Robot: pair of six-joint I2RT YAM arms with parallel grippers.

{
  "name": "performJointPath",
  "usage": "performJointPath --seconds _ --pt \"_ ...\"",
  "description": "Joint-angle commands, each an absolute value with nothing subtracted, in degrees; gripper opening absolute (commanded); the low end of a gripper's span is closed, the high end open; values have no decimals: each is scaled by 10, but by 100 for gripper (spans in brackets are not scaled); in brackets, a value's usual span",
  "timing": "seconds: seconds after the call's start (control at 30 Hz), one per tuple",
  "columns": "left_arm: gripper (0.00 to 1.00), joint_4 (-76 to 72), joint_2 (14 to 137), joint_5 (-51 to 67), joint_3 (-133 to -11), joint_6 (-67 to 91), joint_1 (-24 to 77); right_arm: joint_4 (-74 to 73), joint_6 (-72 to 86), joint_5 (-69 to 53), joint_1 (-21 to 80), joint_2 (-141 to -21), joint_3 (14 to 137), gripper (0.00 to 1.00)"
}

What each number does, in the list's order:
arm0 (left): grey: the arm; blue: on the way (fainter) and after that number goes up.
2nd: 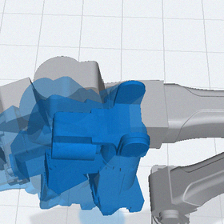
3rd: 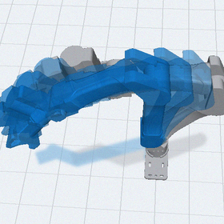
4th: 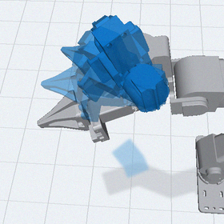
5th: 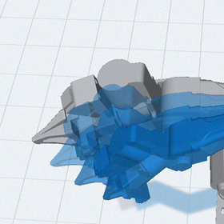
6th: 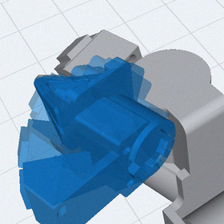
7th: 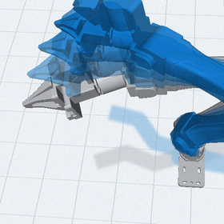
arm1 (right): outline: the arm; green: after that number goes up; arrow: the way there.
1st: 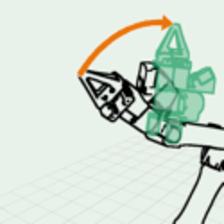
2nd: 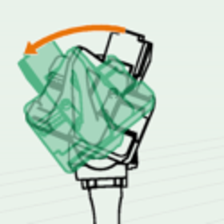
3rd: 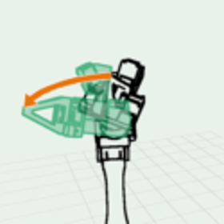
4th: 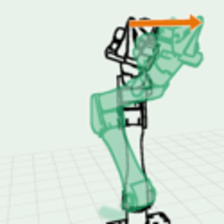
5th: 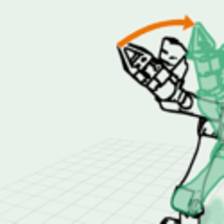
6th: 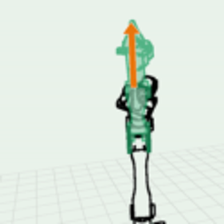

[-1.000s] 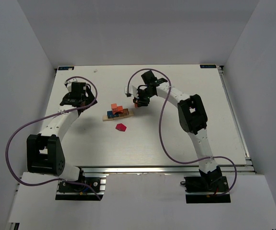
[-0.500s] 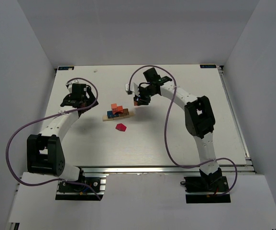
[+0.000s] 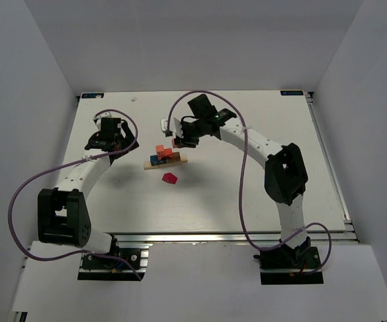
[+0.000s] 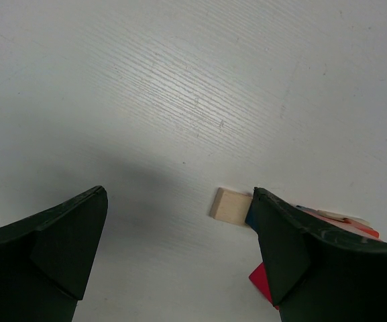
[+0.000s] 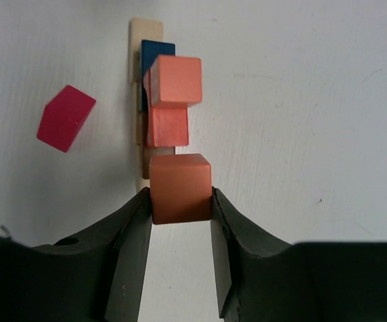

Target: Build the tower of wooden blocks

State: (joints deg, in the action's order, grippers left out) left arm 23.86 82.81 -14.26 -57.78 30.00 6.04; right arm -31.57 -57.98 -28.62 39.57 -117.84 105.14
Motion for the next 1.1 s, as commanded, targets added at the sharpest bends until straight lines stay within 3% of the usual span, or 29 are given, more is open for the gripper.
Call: performJointPath --seconds 0.0,1.07 --pt "98 227 806 -135 -576 299 56 -312 -564 -287 404 -1182 1068 25" --pt "98 235 816 -143 -583 300 56 -295 -516 -265 437 -1263 1131 31"
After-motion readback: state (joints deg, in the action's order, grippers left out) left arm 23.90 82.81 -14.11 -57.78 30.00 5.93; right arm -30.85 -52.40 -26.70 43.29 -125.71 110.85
